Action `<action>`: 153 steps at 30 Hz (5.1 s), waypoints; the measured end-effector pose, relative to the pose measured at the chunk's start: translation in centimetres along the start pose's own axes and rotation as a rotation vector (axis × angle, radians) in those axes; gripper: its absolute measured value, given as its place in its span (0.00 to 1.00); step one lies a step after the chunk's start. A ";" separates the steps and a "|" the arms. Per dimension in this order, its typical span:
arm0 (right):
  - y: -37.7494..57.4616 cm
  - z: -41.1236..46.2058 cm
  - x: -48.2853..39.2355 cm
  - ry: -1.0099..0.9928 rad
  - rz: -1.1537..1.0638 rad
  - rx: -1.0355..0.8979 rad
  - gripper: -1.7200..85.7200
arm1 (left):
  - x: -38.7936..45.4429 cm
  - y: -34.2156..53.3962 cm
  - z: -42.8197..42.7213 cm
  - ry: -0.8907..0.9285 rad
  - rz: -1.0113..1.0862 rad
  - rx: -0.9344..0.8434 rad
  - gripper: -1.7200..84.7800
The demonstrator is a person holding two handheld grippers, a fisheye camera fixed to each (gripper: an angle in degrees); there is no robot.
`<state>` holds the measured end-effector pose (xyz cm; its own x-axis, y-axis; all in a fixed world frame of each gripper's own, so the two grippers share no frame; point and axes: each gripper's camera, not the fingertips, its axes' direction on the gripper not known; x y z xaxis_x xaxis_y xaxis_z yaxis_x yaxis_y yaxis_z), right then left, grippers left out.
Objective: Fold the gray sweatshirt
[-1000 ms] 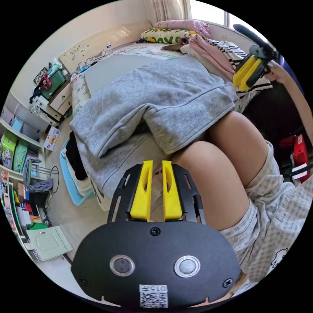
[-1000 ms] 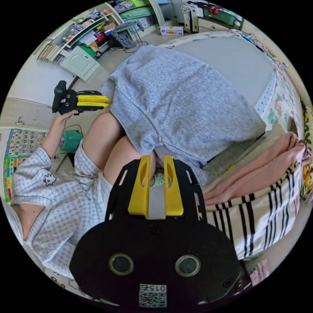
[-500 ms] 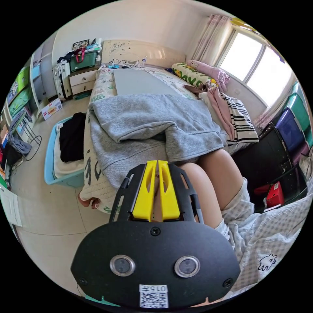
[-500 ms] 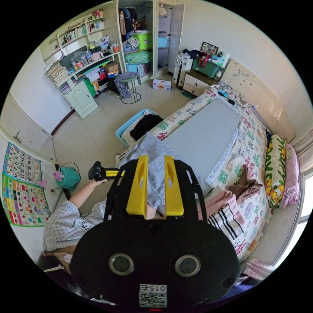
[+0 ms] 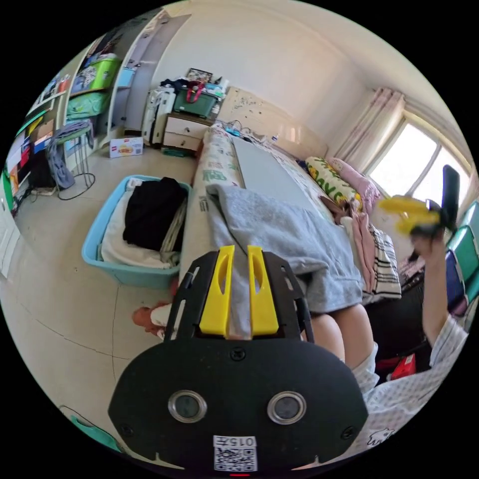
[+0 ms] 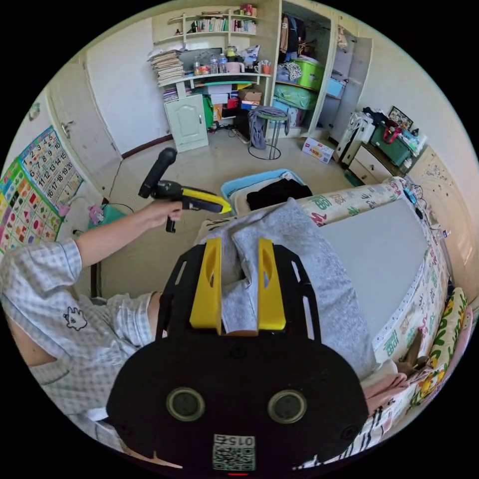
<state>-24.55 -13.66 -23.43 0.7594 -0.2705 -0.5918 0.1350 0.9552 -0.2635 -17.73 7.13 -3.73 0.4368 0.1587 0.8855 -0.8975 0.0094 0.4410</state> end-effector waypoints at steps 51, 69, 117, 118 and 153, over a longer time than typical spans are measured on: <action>-3.8 14.7 -27.8 0.255 0.087 0.022 0.08 | -6.3 -0.1 6.7 0.212 0.033 -0.149 0.04; 19.9 11.3 -32.9 0.362 0.506 0.192 0.11 | 5.8 6.6 3.4 0.126 0.383 -0.065 0.09; 58.7 36.5 -44.7 -0.066 1.064 0.554 0.09 | 51.3 -1.1 51.0 -0.135 0.859 -0.637 0.10; 58.4 36.1 -44.5 -0.070 1.048 0.559 0.08 | 51.1 -1.5 50.2 -0.108 0.854 -0.612 0.09; -7.9 31.8 -38.4 -0.165 0.200 0.093 0.07 | -2.8 -10.1 17.3 0.293 -0.208 0.057 0.09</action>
<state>-34.58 -6.98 25.58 0.8692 -0.0597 -0.4909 0.0244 0.9967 -0.0780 -8.82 -10.46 -8.14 0.5663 0.4354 0.6998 -0.7826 0.0175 0.6223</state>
